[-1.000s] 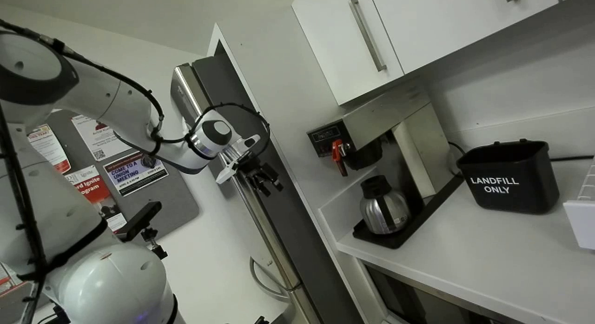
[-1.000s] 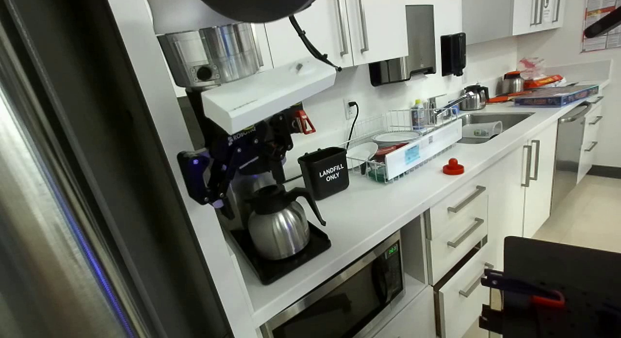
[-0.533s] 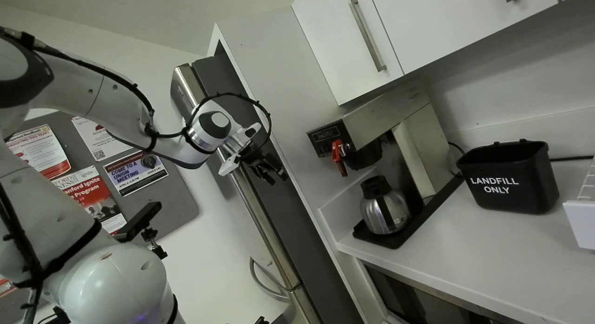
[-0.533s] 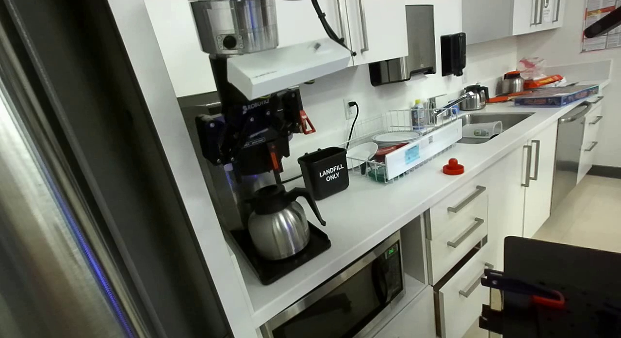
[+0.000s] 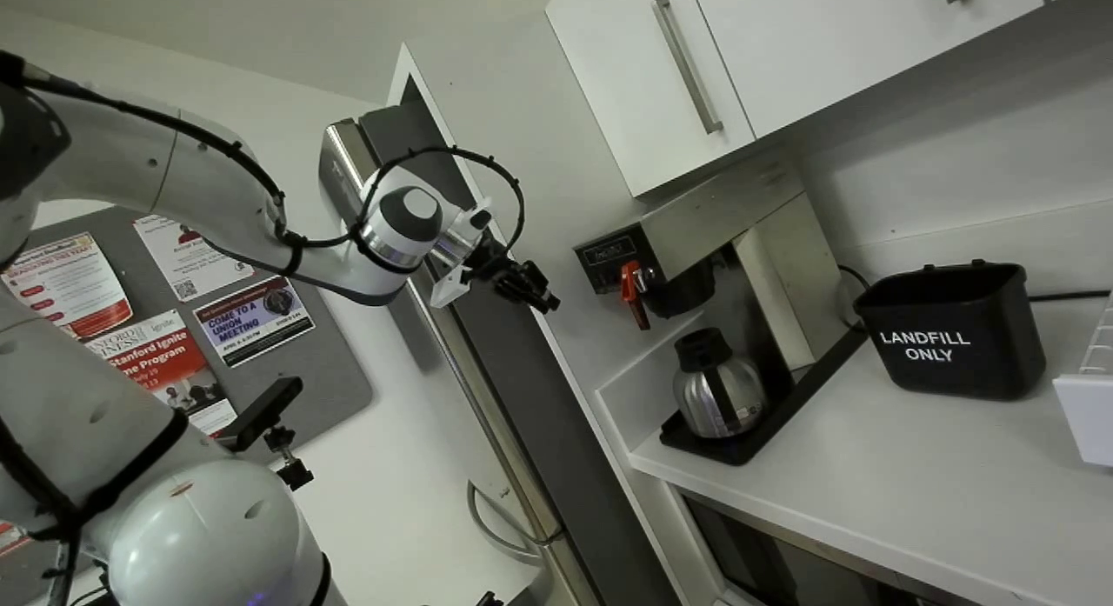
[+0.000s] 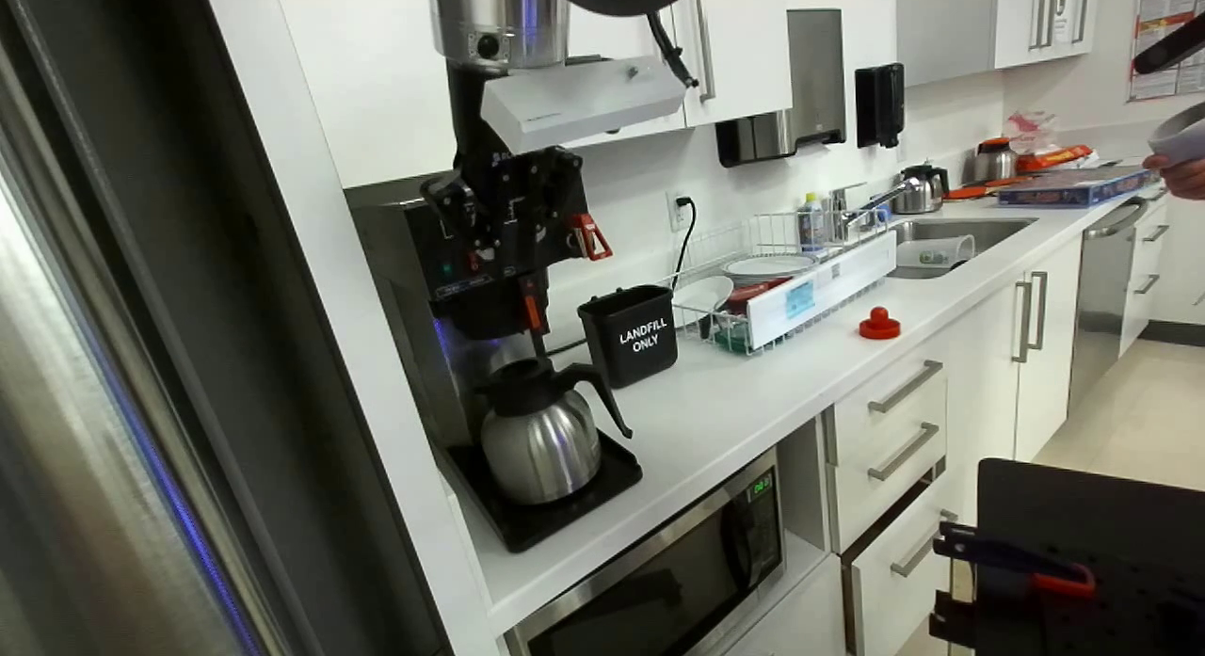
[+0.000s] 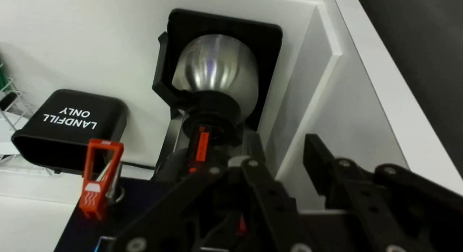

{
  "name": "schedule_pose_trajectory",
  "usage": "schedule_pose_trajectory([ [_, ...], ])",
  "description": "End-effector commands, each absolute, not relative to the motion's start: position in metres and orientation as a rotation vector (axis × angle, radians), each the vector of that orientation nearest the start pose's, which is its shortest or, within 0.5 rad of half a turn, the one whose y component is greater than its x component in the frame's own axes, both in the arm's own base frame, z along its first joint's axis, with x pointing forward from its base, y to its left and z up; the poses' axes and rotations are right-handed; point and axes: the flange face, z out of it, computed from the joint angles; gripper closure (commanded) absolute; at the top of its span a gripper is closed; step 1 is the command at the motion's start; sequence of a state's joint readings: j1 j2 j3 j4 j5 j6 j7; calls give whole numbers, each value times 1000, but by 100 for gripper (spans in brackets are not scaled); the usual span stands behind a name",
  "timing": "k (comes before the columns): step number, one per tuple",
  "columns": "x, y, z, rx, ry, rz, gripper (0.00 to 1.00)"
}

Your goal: Flick the switch on the machine on

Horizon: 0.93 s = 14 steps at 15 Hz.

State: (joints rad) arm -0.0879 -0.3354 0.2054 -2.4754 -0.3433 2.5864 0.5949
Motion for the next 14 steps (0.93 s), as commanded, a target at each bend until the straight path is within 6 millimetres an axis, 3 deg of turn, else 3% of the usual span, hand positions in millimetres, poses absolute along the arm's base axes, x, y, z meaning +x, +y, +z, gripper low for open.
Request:
schedule_pose_trajectory([
  [1,477,48,456,-3116,356,-919,97],
  [10,479,43,449,-3099,373,-903,99],
  [14,492,26,462,-3094,442,-964,100],
])
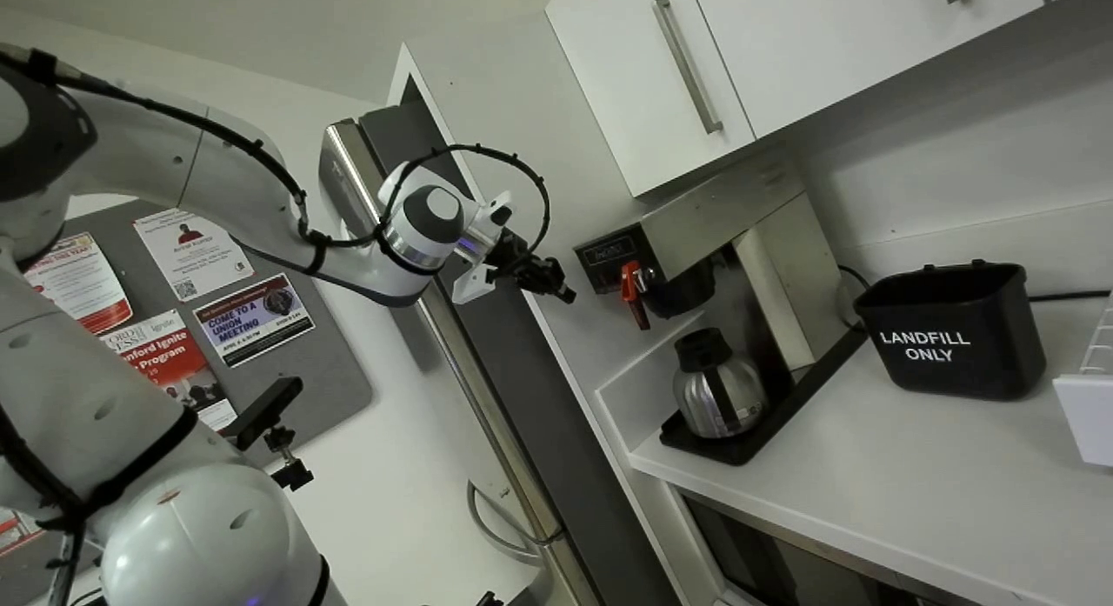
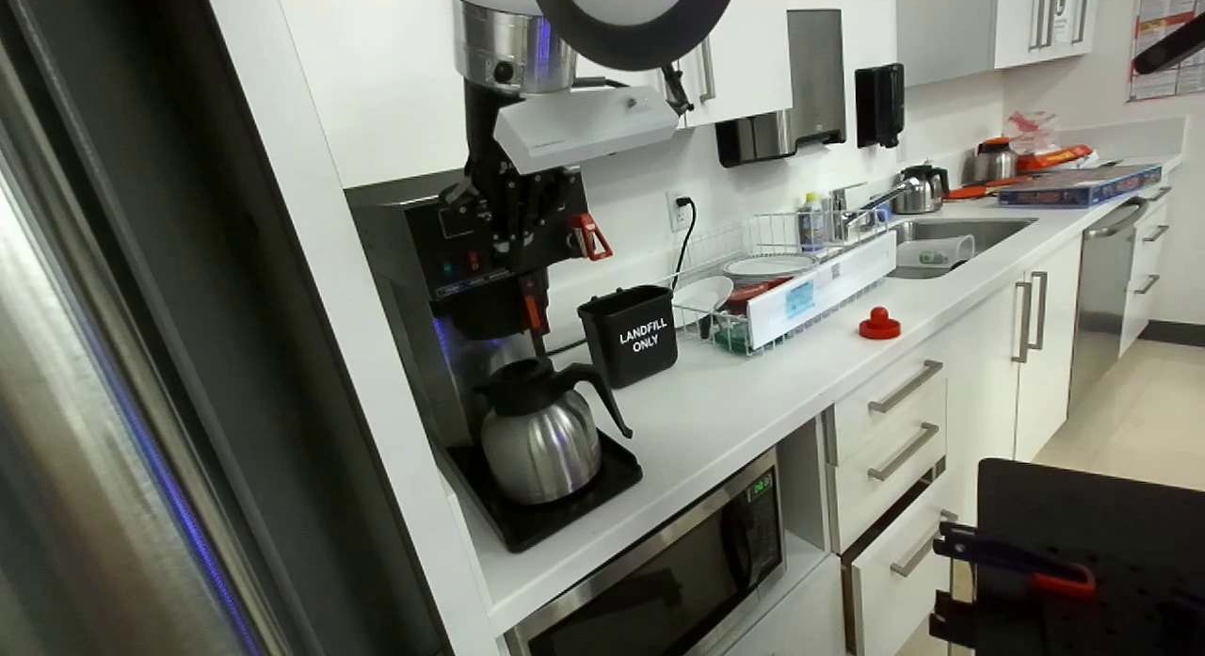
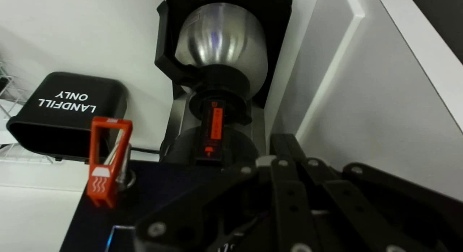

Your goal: Flick the switch on the machine on

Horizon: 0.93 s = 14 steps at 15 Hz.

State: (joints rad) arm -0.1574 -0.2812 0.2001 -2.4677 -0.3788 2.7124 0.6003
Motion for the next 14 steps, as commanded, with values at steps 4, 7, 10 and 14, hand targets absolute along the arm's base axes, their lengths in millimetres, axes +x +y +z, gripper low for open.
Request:
schedule_pose_trajectory([
  [4,507,12,467,-3078,493,-957,100],
  [7,519,10,461,-3080,494,-932,100],
  [10,528,12,455,-3081,490,-917,100],
  [14,538,12,452,-3071,498,-922,100],
])
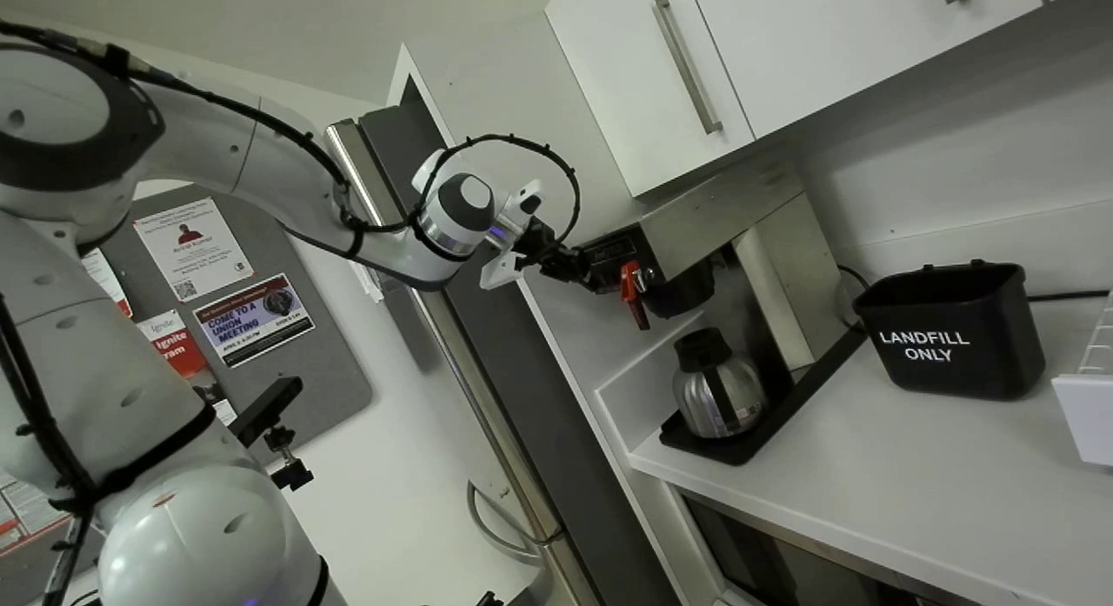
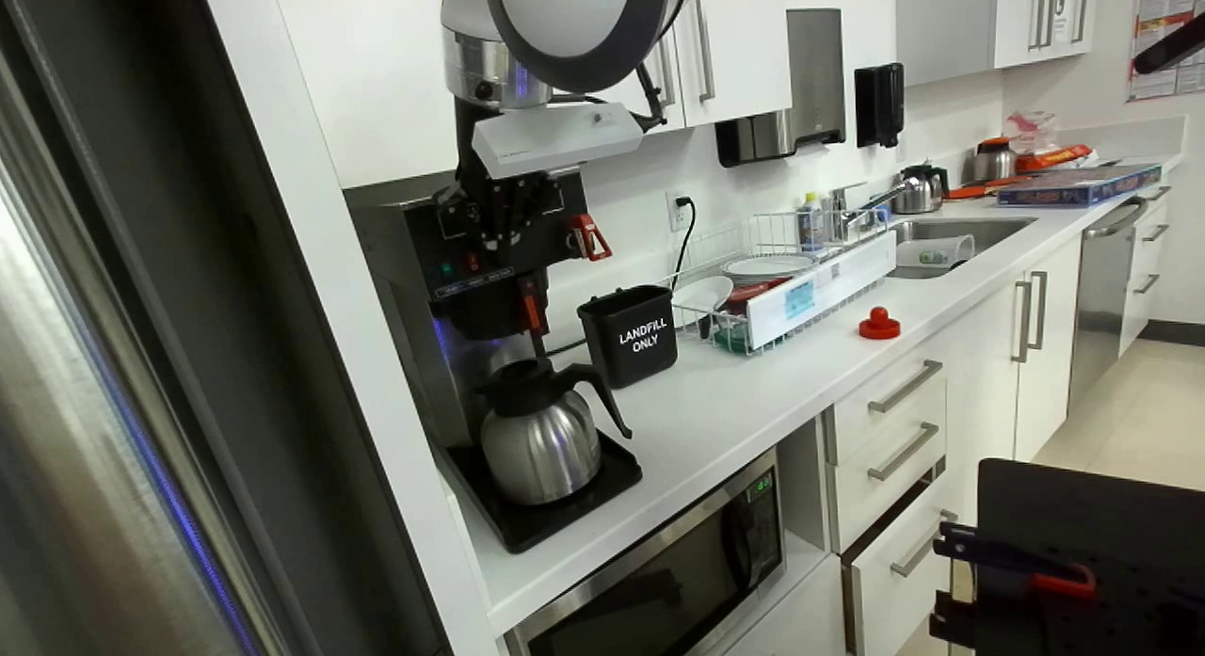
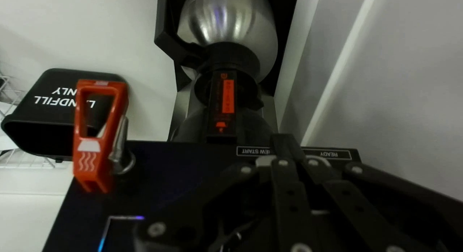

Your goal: Flick the switch on the machine on

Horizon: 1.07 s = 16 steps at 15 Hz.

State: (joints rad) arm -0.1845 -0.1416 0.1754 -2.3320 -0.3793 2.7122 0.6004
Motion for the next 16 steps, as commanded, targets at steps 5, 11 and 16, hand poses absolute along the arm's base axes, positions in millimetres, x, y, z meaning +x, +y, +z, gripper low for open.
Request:
schedule_pose_trajectory([
  [5,545,13,454,-3055,491,-938,100],
  [11,551,15,452,-3041,473,-950,100],
  [16,555,19,450,-3023,448,-951,100],
])
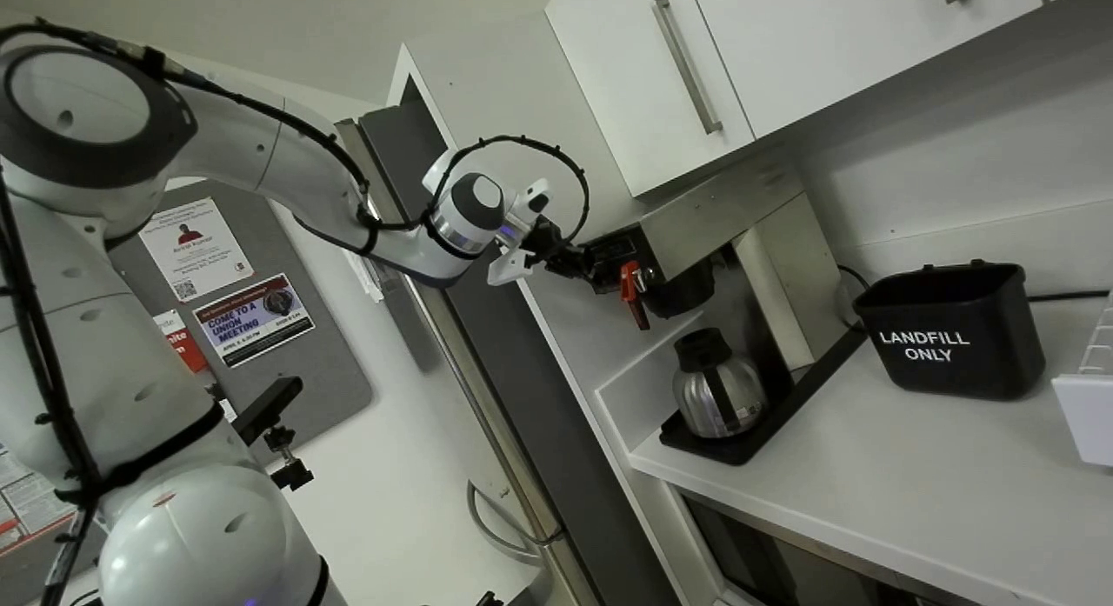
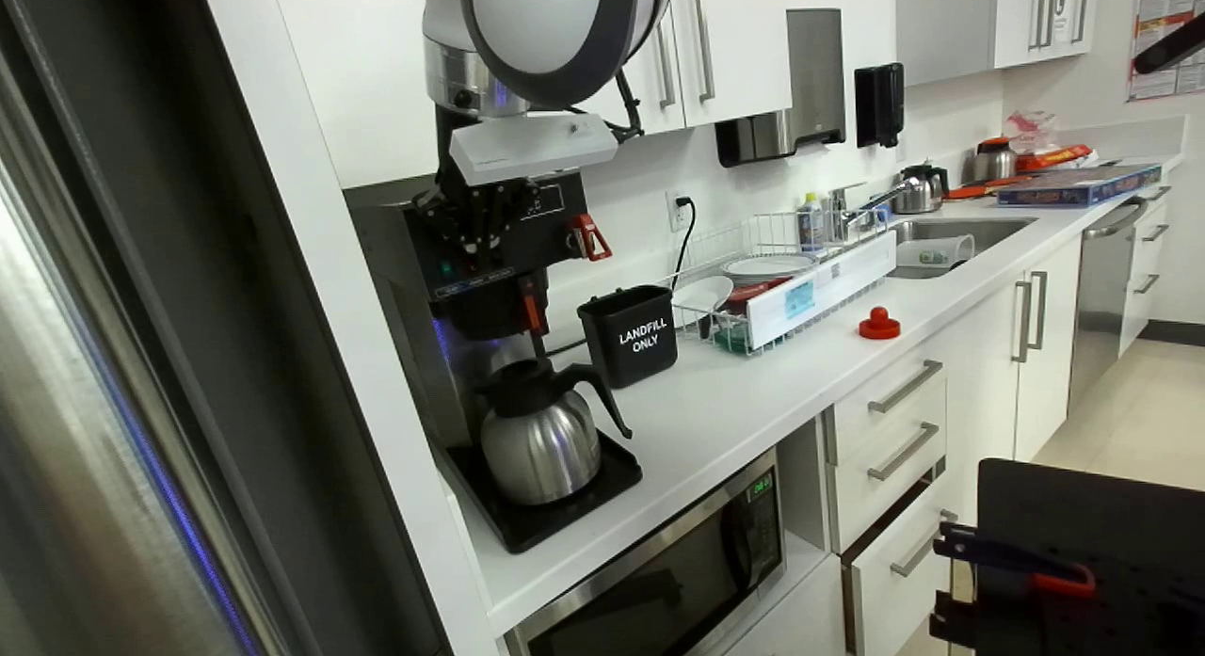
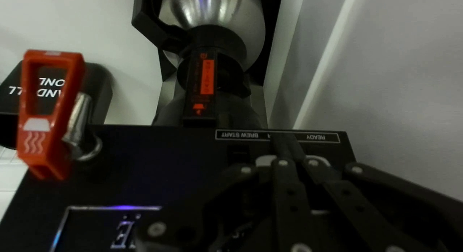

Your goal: Flick the switch on the machine on

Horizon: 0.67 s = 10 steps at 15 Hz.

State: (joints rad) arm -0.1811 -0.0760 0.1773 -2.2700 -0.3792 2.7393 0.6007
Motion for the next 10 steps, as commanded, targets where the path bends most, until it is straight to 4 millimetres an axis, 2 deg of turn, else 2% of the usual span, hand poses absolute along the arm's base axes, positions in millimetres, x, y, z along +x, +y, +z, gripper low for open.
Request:
schedule_pose_trajectory([
  [1,556,21,449,-3020,444,-944,100],
  [10,559,19,453,-2993,451,-1004,100],
])
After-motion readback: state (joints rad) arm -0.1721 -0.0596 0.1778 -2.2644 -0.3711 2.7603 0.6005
